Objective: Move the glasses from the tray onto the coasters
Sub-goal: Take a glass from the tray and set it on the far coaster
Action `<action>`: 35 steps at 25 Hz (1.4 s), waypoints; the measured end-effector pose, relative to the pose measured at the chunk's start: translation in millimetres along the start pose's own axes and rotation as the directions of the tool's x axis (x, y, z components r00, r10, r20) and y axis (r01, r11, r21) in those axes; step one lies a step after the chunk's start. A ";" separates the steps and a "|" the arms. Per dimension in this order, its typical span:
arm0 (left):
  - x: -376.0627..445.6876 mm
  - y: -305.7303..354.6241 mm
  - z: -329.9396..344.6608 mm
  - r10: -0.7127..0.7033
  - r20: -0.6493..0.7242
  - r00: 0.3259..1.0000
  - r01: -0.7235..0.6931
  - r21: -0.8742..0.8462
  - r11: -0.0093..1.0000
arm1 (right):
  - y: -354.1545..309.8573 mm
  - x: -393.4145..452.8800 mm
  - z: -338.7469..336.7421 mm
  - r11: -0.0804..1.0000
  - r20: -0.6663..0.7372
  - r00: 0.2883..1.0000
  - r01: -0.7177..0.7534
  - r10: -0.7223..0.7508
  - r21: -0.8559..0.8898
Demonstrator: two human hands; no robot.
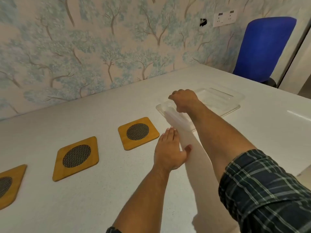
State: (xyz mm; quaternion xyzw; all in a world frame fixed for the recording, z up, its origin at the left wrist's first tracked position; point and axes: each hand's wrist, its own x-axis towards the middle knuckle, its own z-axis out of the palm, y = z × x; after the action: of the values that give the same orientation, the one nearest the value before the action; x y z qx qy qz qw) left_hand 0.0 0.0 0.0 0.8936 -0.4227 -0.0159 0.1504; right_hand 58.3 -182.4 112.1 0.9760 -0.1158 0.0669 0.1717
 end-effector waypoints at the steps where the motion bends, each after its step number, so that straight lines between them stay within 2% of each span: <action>1: 0.4 -0.5 0.5 0.010 -0.018 1.000 -0.009 0.003 1.000 | 0.0 4.2 0.1 0.999 0.050 0.999 0.014 -0.013 -0.034; 5: 1.3 -2.4 1.5 0.026 -0.018 1.000 -0.025 0.016 1.000 | -5.6 11.9 8.7 0.993 0.111 0.992 0.074 -0.064 -0.093; 9: 0.7 -2.8 -1.2 0.033 -0.015 0.999 -0.032 0.034 0.999 | -8.2 17.1 12.1 0.959 0.092 0.985 0.161 -0.143 -0.233; 13: 2.0 -2.3 0.7 0.028 -0.015 0.999 -0.028 0.025 0.999 | -3.2 20.2 7.4 0.939 0.062 0.980 0.198 -0.188 -0.281; 15: 3.4 -2.4 1.5 0.017 -0.008 1.000 -0.017 0.025 1.000 | 2.6 22.4 7.9 0.971 -0.002 0.990 0.141 -0.144 -0.195; 18: 5.2 -1.3 2.8 -0.004 0.013 1.000 0.003 0.061 0.998 | 12.7 22.8 7.1 0.984 -0.080 0.992 -0.080 0.093 0.157; 20: 5.2 -1.3 3.2 -0.011 0.020 1.000 0.010 0.070 0.997 | 14.6 21.4 6.4 0.897 -0.086 0.964 -0.199 0.251 0.394; 22: 5.3 -1.4 3.6 -0.009 0.028 1.000 0.007 0.068 0.998 | 13.3 21.7 6.7 0.796 -0.077 0.932 -0.259 0.355 0.547; 30: 3.8 -1.2 2.4 0.002 0.010 1.000 -0.003 0.061 0.998 | 2.4 30.1 16.5 0.551 0.049 0.874 -0.348 0.484 0.759; 35: 3.9 -1.1 3.4 0.000 0.003 1.000 0.000 0.059 0.998 | 10.0 28.1 16.9 0.457 0.152 0.909 -0.333 0.387 0.825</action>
State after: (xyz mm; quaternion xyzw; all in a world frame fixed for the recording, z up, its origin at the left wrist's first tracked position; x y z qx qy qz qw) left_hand 2.8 -3.1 -3.2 0.8975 -0.4233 -0.0046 0.1234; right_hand 84.5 -203.1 104.3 0.8881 -0.2679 0.1764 -0.3293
